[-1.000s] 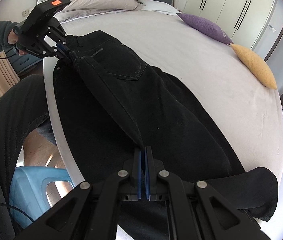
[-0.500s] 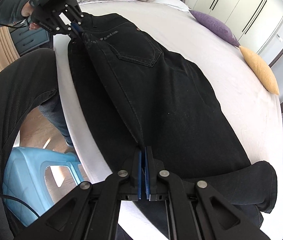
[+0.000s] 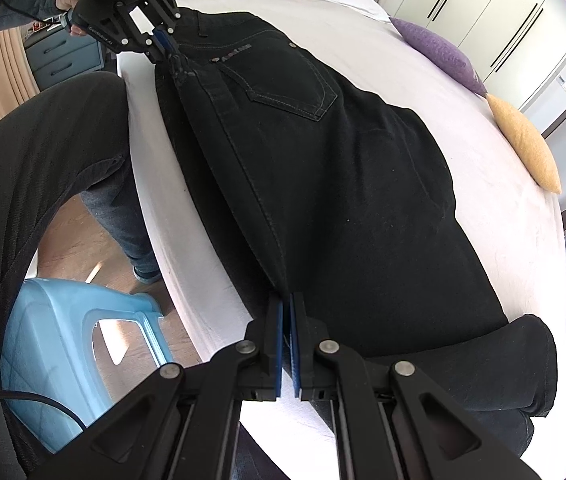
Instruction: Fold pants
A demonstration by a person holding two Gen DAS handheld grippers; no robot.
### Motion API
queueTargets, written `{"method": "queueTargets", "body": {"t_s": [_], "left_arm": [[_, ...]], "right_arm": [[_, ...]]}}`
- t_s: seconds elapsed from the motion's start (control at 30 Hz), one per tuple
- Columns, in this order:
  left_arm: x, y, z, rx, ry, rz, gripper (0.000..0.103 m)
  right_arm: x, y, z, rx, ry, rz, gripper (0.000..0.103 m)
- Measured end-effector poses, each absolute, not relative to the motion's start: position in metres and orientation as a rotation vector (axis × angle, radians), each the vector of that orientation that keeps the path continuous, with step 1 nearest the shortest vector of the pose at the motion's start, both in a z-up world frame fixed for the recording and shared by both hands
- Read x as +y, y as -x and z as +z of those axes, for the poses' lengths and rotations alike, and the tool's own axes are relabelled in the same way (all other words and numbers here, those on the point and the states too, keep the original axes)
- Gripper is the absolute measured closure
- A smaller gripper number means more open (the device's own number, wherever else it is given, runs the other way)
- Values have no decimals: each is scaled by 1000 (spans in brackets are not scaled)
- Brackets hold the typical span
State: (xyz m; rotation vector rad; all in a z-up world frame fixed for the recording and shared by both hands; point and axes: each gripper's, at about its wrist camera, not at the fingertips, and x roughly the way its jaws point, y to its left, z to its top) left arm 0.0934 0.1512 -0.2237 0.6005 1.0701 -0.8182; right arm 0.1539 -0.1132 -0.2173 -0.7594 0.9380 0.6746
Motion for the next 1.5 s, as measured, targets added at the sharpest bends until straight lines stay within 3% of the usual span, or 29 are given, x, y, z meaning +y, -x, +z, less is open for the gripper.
{"method": "queueTargets", "body": {"t_s": [0.63,0.8,0.9,0.97,1.0,1.07,1.37,1.5], "left_arm": [[152,-87,-237,1063,-604,-780,95],[158,-92,-241,1078,-511,-754,91],[155,-88,-238,1080,-531,-726,88],[157,-85,-232,1093,-519,-710,81],[158,-83,-229,1102,-499,-707,76],[167,-78,-223,1108,-457,-707,45],[165,-78,-183,997,-225,-708,42],[142,-112,-211,1075,-248,-691,42]], "right_arm": [[-98,-140,-230,930,847,684,98],[-100,-139,-231,922,830,675,95],[-100,-139,-232,925,824,681,85],[-98,-136,-232,922,821,692,70],[-98,-134,-231,917,809,697,68],[-99,-133,-229,916,779,698,67],[-104,-138,-199,888,594,722,67],[-108,-148,-187,889,483,718,67]]}}
